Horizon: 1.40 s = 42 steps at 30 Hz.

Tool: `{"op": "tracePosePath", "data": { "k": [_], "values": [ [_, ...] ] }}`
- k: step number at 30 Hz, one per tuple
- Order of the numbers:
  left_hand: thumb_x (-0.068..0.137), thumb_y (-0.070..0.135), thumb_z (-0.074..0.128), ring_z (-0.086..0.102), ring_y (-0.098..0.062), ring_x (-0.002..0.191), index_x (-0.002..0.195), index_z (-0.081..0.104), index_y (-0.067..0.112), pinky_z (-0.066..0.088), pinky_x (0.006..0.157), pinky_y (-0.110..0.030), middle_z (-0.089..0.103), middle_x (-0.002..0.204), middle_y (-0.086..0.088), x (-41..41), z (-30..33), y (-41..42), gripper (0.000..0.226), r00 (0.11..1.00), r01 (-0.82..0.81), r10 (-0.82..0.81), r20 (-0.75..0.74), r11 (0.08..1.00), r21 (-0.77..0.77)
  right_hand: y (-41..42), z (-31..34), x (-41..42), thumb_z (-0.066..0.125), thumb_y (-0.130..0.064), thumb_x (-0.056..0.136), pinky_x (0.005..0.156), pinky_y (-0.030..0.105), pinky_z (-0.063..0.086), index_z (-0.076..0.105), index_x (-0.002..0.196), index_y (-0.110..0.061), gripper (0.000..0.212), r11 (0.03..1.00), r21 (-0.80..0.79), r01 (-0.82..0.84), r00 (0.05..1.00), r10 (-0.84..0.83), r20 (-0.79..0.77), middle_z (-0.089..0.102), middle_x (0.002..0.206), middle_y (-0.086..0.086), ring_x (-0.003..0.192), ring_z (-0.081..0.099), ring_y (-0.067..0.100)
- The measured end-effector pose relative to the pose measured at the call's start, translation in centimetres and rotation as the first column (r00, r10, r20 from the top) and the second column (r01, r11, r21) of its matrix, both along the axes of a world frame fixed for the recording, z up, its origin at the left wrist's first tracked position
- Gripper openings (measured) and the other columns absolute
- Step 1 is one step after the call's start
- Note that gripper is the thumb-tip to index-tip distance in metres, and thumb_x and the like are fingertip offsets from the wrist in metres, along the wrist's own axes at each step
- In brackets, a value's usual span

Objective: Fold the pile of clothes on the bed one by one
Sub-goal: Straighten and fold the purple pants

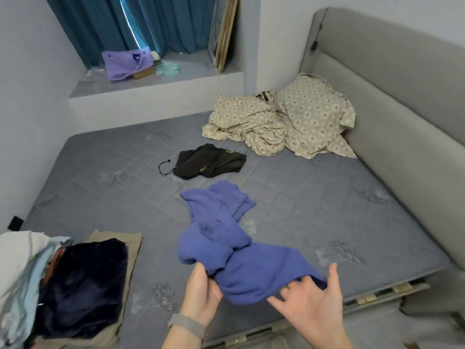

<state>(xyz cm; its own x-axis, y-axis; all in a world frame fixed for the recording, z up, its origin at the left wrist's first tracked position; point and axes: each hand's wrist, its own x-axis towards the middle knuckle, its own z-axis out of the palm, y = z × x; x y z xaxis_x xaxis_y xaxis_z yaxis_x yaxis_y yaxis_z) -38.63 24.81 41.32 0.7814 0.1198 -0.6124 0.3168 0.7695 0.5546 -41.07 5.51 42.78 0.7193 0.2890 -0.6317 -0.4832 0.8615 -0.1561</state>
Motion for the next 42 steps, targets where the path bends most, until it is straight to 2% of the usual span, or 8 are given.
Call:
{"op": "tracePosePath", "data": {
  "k": [8,14,21,27,32,36,39,42],
  "values": [
    [0.095,0.036,0.039,0.055,-0.034,0.12,0.132,0.052,0.002,0.054,0.089,-0.042,0.058,0.13,-0.021,4.8,1.0,-8.8,0.052,0.99,0.14,-0.141,-0.03,0.99,-0.008,-8.8,-0.4,5.6,0.059,-0.011,0.084,0.076,0.038,0.058,0.048,0.136,-0.001,0.054,0.933,-0.361,0.002,0.996,0.029,0.081,0.064,0.121,0.02,0.096,0.07,0.025],
    [0.086,0.036,0.051,0.063,-0.029,0.109,0.129,0.055,0.009,0.056,0.085,-0.042,0.062,0.125,-0.019,5.6,0.8,-8.2,0.052,0.986,0.168,-0.167,0.027,0.984,-0.051,-10.7,-1.1,9.1,0.099,-0.026,0.028,0.086,0.046,0.055,0.048,0.135,-0.003,0.121,0.949,-0.314,0.036,0.991,0.006,0.132,0.06,0.127,0.024,0.116,0.06,0.035],
    [0.093,0.031,0.059,0.057,-0.012,0.09,0.098,0.061,0.02,0.049,0.08,-0.034,0.062,0.099,-0.001,6.1,1.3,-3.6,0.012,0.988,0.144,-0.098,-0.121,0.873,0.466,-9.0,0.8,12.9,0.061,-0.018,0.089,0.073,0.037,0.06,0.055,0.126,-0.007,0.04,0.925,-0.376,0.062,0.977,0.021,0.213,0.065,0.121,0.016,0.098,0.07,0.021],
    [0.092,0.039,0.059,0.06,-0.014,0.088,0.098,0.066,0.017,0.046,0.075,-0.031,0.067,0.104,-0.005,7.1,2.9,4.0,0.024,0.98,0.145,-0.013,-0.198,0.727,0.671,-8.0,2.9,15.8,0.041,-0.019,0.101,0.085,0.043,0.056,0.05,0.135,-0.013,0.035,0.906,-0.405,0.12,0.958,0.002,0.288,0.064,0.126,0.009,0.108,0.066,0.021],
    [0.095,0.036,0.053,0.055,-0.005,0.063,0.085,0.061,0.019,0.046,0.061,-0.021,0.061,0.068,0.006,7.4,5.1,7.1,0.021,0.991,0.122,-0.067,-0.112,0.794,0.596,-7.5,4.0,17.8,0.042,-0.018,0.099,0.073,0.046,0.059,0.052,0.112,-0.013,0.017,0.92,-0.362,0.151,0.939,-0.019,0.344,0.065,0.121,0.011,0.11,0.065,0.028],
    [0.099,0.034,0.041,0.07,-0.021,0.094,0.111,0.065,0.007,0.06,0.074,-0.036,0.071,0.107,-0.014,7.6,7.1,7.0,0.038,0.995,0.074,-0.087,0.049,0.973,0.218,-5.8,3.8,18.6,0.043,-0.005,0.098,0.077,0.04,0.058,0.045,0.111,-0.012,0.015,0.913,-0.382,0.141,0.924,0.017,0.382,0.06,0.118,0.019,0.117,0.059,0.034],
    [0.101,0.026,0.035,0.071,-0.021,0.091,0.098,0.074,0.001,0.059,0.064,-0.03,0.069,0.109,-0.019,8.6,8.7,4.9,0.046,0.988,0.006,-0.003,0.154,1.0,-0.016,-2.6,3.2,17.4,0.083,-0.008,0.068,0.094,0.043,0.051,0.035,0.129,-0.03,0.081,0.855,-0.518,0.0,0.825,0.293,0.484,0.048,0.116,0.005,0.119,0.047,0.028],
    [0.102,0.017,0.035,0.07,-0.02,0.095,0.117,0.059,-0.004,0.059,0.069,-0.029,0.066,0.117,-0.019,9.7,10.3,2.8,0.035,0.977,0.031,-0.013,0.211,0.996,-0.081,2.4,1.5,14.3,0.089,-0.011,0.059,0.104,0.03,0.04,-0.003,0.147,-0.046,0.132,0.465,-0.873,-0.147,0.556,0.769,0.316,0.018,0.144,-0.022,0.138,0.031,0.006]
  ]
}}
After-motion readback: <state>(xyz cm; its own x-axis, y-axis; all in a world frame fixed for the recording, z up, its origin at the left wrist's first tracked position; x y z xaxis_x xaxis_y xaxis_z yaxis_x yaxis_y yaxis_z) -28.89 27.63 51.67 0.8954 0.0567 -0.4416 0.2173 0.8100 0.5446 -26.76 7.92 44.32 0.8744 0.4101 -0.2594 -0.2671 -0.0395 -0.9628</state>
